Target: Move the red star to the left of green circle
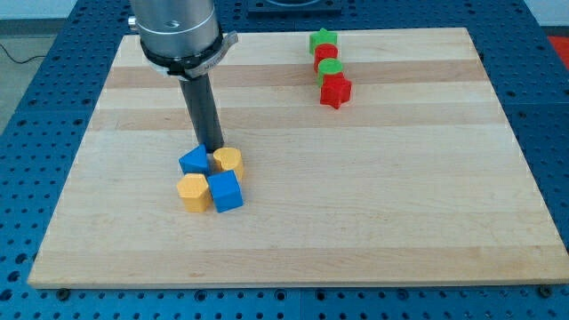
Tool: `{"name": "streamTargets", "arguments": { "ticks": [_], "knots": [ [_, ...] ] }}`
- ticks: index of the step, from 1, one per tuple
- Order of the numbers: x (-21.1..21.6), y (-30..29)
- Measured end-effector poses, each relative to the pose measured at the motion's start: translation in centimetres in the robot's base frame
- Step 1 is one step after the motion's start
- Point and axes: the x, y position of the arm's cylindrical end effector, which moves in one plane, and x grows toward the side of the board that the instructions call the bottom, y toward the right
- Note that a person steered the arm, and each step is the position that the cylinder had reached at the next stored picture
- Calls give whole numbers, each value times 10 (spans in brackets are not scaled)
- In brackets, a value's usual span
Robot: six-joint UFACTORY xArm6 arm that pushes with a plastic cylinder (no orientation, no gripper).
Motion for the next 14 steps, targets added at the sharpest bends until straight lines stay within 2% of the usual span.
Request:
{"name": "streamTargets", "arguments": {
  "ticks": [3, 5, 7, 9, 10, 12, 14],
  "knots": [
    [9, 0],
    [-36, 15],
    [-38, 33],
    [-49, 187],
    [-59, 242],
    [-102, 229],
    [-93, 163]
  ]
}}
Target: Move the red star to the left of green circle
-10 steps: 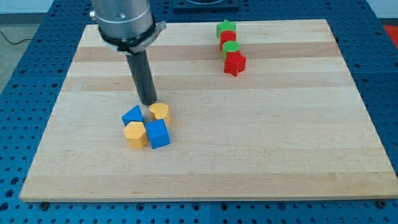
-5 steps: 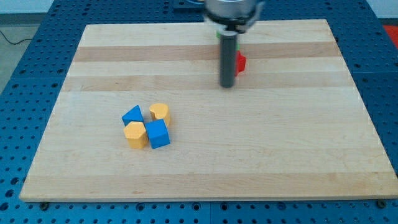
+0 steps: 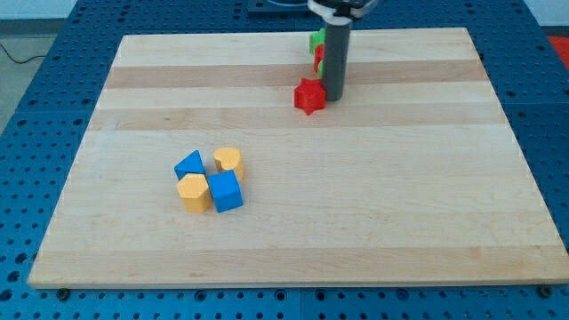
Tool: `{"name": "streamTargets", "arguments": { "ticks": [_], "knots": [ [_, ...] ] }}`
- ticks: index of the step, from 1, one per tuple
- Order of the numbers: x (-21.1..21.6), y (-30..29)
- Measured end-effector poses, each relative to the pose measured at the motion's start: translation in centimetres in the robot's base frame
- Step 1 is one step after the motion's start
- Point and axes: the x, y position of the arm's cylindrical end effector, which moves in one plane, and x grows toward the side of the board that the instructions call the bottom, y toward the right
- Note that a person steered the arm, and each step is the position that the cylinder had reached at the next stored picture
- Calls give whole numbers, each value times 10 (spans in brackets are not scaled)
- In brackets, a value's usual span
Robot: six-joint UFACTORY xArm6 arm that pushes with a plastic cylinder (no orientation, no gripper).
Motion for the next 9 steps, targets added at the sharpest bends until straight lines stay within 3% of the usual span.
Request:
{"name": "streamTargets", "arguments": {
  "ticks": [2, 3, 4, 6, 8, 9],
  "knots": [
    [35, 33],
    [56, 19],
    [49, -13],
    [-4, -13],
    [38, -44],
    [15, -56]
  ]
}}
